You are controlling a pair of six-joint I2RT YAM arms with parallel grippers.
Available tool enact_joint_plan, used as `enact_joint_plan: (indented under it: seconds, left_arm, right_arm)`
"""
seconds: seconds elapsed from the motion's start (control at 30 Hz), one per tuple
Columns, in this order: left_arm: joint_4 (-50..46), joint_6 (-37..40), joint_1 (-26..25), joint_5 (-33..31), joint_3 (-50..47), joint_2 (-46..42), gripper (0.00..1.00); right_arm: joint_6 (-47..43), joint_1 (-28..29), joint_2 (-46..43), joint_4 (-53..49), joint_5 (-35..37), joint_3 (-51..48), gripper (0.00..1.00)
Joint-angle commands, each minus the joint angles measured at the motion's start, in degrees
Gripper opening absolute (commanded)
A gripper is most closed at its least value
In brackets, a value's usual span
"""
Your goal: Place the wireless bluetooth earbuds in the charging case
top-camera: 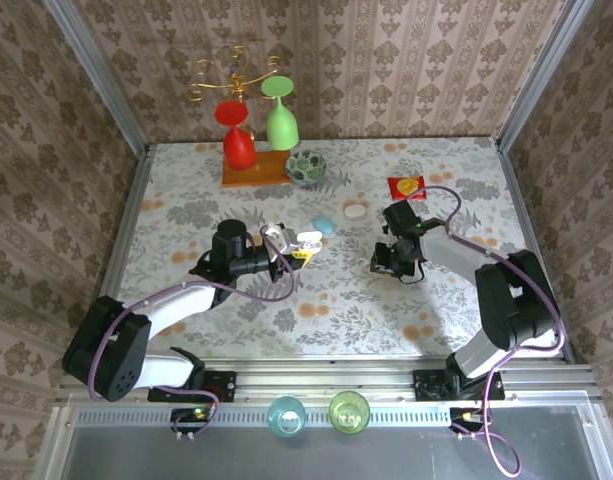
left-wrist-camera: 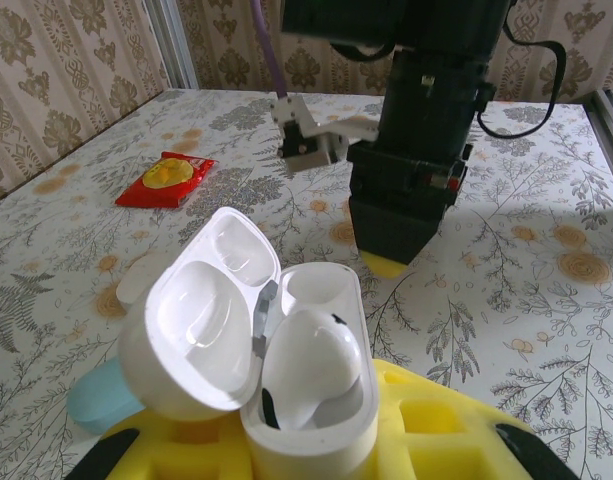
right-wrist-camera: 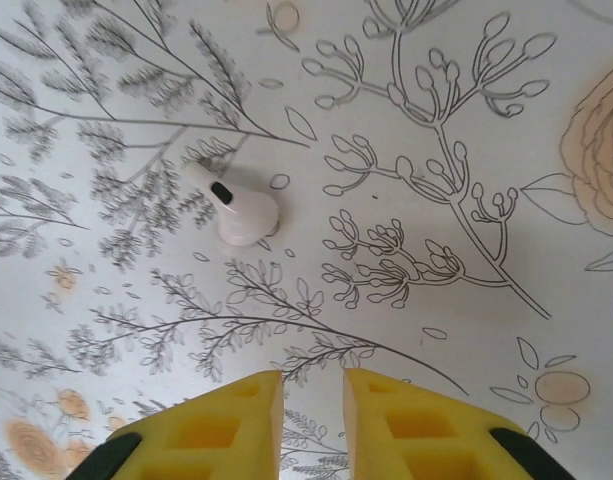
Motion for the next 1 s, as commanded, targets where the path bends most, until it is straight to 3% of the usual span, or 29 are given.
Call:
enact_joint_plan:
  seconds: [0.0,0.33,0.63,0.97]
  left_arm:
    - [0.6,0.8,-0.3,1.0,0.7,-0.8,0.09]
    - [-0.5,0.8,-0.5,0.1,-0.5,-3.1,0.09]
    - [0.0,0.7,-0.5,0.0,-0.7,-2.6,0.09]
    - [0.0,0.2,-0.6,-0.1,-0.7,-3.0,0.09]
  right_arm:
    - [-1.6,0.7,0.0,-1.0,2.6,2.6,0.27]
    - [-6.6,1.4,11.2,-1.7,3.6,11.9,0.34]
    - [-10.5,1.5,15.6,0.1,0.3,13.0,0.34]
    - [-12.0,1.5,15.6,0.7,-1.2,11.1,0.23]
